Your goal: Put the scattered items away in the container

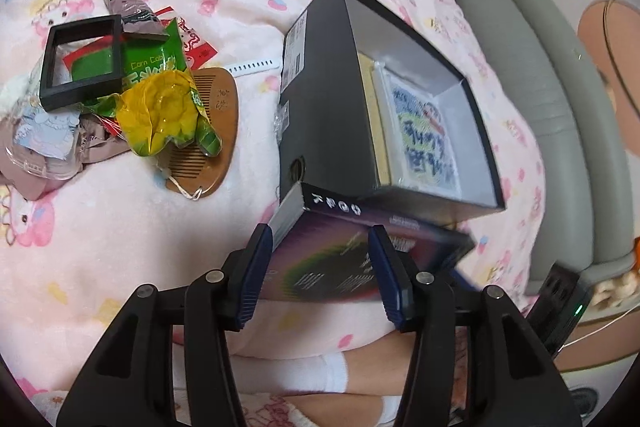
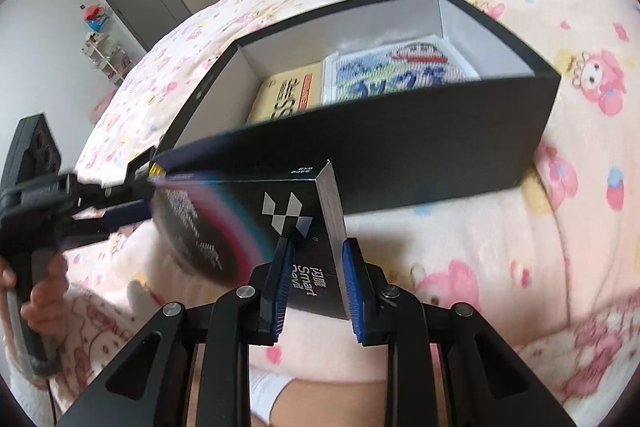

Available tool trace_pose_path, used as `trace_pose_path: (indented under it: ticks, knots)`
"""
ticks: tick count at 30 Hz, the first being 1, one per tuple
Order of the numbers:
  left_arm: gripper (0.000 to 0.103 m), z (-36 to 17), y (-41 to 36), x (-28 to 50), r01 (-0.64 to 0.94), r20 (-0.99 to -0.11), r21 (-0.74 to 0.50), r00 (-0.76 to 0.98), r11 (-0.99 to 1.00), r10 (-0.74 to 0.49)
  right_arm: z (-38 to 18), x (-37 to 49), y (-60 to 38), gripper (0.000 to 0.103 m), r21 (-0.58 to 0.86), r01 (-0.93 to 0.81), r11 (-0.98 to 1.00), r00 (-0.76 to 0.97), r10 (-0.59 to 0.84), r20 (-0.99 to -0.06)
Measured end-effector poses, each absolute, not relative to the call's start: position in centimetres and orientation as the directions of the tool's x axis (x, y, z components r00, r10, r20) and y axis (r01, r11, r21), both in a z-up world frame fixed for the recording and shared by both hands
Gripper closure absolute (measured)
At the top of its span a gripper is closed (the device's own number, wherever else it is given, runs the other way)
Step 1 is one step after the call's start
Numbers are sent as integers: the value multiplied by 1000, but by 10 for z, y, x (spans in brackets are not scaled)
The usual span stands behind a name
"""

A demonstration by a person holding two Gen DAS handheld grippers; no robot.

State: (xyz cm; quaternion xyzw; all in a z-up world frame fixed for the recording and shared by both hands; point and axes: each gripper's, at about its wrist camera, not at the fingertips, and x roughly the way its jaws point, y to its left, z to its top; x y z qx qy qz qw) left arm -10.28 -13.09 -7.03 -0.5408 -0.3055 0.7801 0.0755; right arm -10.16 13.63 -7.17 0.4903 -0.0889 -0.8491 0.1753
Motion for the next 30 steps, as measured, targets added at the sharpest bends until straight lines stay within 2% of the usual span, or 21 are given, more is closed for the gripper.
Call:
trace_pose_path:
  ticks: [4, 8, 13, 15, 19, 21, 26, 29, 30]
  knots:
    - [53, -73, -124, -99, 192, -826, -522, -356, -831, 437, -75, -116, 135, 81, 293, 210, -933, -476, -359, -803]
    - [53, -67, -144, -94, 258, -802, -545, -436, -798, 408, -80, -115, 148, 80, 377, 160, -912, -453, -407, -793]
    - [56, -58, -146, -90, 230, -765, -573, -494, -786, 414, -94, -95, 165, 77, 416, 77, -906, -387, -412, -825]
    - [58, -55, -144, -92, 219, -762, -567, -505, -794, 405, -104, -87, 163, 70, 431, 77, -899, -331, -431, -839]
    - [63, -57, -141, -97, 216, -773, -552, -495, -805, 397, -115, -86, 143, 69, 358, 126, -925, -288, -379, -879]
    - [63, -60, -140, -100, 217, -781, -547, -482, -808, 398, -123, -92, 141, 58, 414, 93, -905, -258, -424, -868]
    - [62, -70, -140, -102, 243, -794, -553, -444, -797, 415, -136, -104, 141, 42, 494, 32, -869, -265, -485, -834]
    - [61, -71, -140, -101, 251, -792, -560, -442, -789, 422, -135, -106, 143, 42, 576, 31, -817, -298, -557, -775]
    - [61, -72, -139, -101, 250, -795, -558, -434, -791, 423, -134, -106, 144, 45, 590, 28, -807, -306, -568, -764]
